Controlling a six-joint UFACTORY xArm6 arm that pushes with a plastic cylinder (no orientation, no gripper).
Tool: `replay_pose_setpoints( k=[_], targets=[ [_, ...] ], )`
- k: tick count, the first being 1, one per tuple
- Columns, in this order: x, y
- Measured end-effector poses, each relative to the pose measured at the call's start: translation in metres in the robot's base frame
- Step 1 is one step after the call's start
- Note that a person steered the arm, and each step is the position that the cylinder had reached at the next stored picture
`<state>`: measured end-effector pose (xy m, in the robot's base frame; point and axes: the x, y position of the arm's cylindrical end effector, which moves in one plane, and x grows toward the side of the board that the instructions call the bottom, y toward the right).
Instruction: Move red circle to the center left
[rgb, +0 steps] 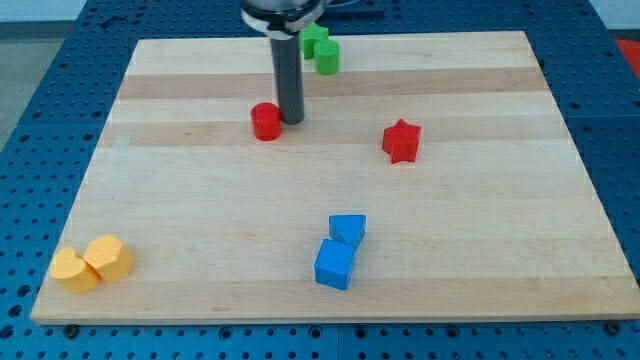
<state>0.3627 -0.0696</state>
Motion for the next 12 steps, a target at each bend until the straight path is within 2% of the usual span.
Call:
replay_pose_setpoints(
  k=[2,3,4,5,8,9,12],
  targets=[
    [0.004,-0.047],
    [0.011,-0.050],
    [0.013,-0.023],
    [0.021,-0.036],
    [0.047,-0.110],
    [0.048,-0.129],
    [0.042,-0.138]
  ],
)
